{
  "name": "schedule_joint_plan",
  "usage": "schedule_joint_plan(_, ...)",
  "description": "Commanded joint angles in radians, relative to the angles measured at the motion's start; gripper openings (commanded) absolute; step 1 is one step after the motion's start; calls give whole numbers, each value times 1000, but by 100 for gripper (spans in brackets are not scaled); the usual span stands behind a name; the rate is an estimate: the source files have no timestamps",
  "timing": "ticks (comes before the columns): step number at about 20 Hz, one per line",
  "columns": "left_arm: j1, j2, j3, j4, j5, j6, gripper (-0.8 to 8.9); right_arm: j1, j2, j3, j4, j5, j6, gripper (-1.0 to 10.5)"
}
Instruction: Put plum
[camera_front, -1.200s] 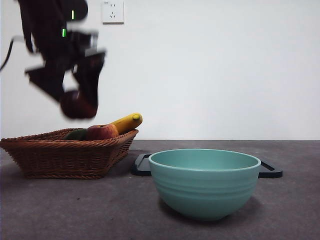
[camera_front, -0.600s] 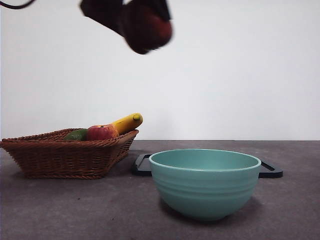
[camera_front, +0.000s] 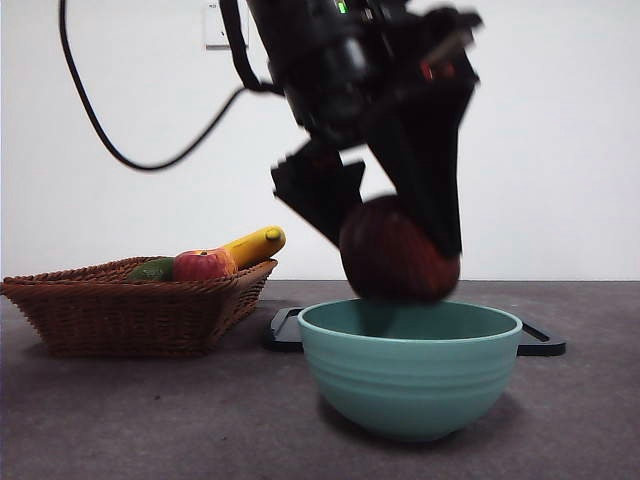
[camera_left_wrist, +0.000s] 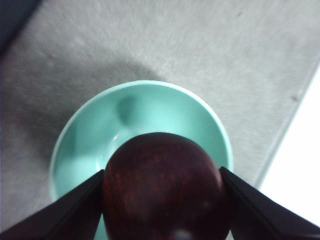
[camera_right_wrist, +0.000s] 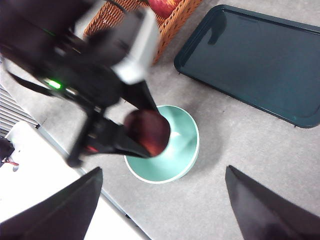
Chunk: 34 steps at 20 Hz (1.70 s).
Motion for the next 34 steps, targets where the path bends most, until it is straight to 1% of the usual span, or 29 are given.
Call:
schedule_joint_plan(1,-14,60,20,26,-2,6,303,5,8,20,7,-1,11,393)
schedule_joint_plan(5,-23,106,20,62,-8,13,303,5,8,20,7,-1,11,393)
schedule_joint_plan(8,-29,128,20,58,-66,39,303,5,8,20,7,-1,11,393)
schedule_joint_plan(14,-37,139,20,56,-66,64,312,5,8,20,7,-1,10,393)
schedule_joint_plan(15,-39,141,20,55,-66,65,321,5,8,20,7,-1,10,393)
schedule_joint_plan(17,-42,142,20,55,-66,65,374,5,8,20,7,-1,10,393)
schedule_joint_plan(22,-48,143,20,53,-66,64,386,5,8,20,6,-1,11,393)
schedule_joint_plan(24,-48,142,21,50,-66,64,406,5,8,20,6,-1,11,393)
schedule_joint_plan(30,-39,124,121,-40,-66,64,406,5,8,20,6,-1,11,393)
schedule_joint_plan(34,-8,52,201,-65,-66,58,406,5,8,20,6,-1,10,393)
